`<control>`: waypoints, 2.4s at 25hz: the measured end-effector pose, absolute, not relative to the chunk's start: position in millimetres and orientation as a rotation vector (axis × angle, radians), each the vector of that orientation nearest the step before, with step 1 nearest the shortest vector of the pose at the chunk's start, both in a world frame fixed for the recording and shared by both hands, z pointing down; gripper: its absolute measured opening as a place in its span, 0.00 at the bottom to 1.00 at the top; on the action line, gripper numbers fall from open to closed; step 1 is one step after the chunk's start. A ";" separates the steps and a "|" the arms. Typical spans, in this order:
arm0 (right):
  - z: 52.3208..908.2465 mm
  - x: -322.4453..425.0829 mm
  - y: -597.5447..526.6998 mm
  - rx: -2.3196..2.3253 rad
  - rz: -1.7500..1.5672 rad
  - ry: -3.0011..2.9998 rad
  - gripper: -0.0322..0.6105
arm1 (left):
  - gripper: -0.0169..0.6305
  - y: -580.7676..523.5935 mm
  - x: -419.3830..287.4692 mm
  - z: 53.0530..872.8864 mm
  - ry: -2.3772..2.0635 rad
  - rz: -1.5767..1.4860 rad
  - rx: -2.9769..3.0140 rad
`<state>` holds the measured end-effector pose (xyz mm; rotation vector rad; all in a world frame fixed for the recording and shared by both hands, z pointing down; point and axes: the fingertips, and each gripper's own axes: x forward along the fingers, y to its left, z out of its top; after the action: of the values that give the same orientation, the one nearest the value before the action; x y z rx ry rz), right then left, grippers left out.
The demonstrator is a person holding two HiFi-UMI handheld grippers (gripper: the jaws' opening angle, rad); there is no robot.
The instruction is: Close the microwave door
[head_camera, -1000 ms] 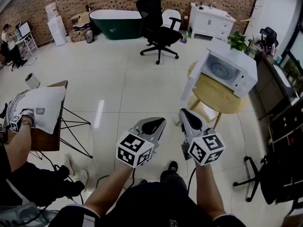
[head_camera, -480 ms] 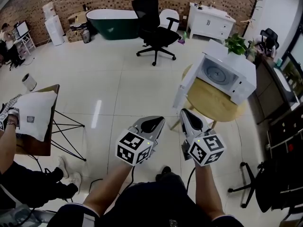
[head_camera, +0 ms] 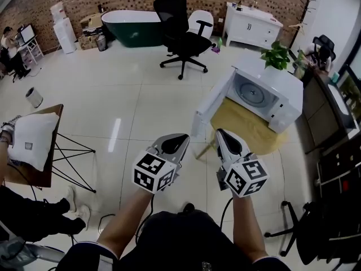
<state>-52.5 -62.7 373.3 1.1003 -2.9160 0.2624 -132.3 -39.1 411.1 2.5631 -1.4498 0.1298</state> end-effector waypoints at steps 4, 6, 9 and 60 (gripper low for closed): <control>370.9 -34.5 -80.6 1.086 0.270 -2.922 0.05 | 0.05 -58.1 -125.1 410.4 -1.486 0.153 2.542; 369.4 -25.7 -89.2 1.093 0.274 -2.928 0.05 | 0.05 -65.6 -122.1 412.3 -1.491 0.170 2.532; 369.8 -15.9 -103.4 1.113 0.282 -2.930 0.05 | 0.05 -77.6 -119.5 414.0 -1.496 0.196 2.525; 374.6 -20.5 -205.6 1.233 0.227 -2.849 0.05 | 0.04 -196.3 -112.4 457.9 -1.212 0.383 2.644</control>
<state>-20.5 -205.6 374.6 1.2327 -2.8491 0.2271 -112.4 -196.3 457.9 2.6435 -1.2118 0.3830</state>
